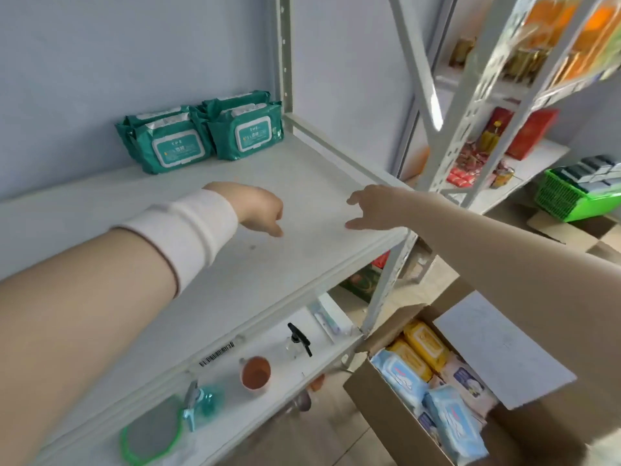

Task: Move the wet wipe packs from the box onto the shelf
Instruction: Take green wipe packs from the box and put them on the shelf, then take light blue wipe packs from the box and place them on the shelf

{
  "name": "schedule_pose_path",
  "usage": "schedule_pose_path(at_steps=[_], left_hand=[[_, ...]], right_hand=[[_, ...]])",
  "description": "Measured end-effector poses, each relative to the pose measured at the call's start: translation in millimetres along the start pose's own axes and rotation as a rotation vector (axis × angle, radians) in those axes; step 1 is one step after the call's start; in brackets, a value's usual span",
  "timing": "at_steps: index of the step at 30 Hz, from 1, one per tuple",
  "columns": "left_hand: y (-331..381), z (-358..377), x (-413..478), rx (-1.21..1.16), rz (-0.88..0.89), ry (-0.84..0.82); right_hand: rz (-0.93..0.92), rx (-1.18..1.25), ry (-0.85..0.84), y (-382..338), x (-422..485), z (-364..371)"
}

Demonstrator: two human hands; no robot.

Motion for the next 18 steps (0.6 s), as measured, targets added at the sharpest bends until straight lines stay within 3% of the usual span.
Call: schedule_pose_path(at_steps=[5,10,14,18], left_hand=[[142,-14,-12,0.035,0.240,0.029],[297,29,-12,0.127,0.475,-0.019],[369,89,4,0.181,0.532,-0.132],[406,151,27,0.196,0.531,-0.257]], right_hand=[[0.012,0.064,-0.149,76,-119,25],[0.215,0.123,-0.351,177,-235,108],[0.426,0.209,-0.471,237,-295,195],[0.525,0.352,-0.558,270,-327,276]])
Point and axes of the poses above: each hand's wrist, its own x-axis towards the middle knuckle, its own z-axis out of the palm, y = z × x, the point moved 5 cm from there along x, towards the middle knuckle, and after that the axes turned 7 degrees about y, right-handed, at the moved point
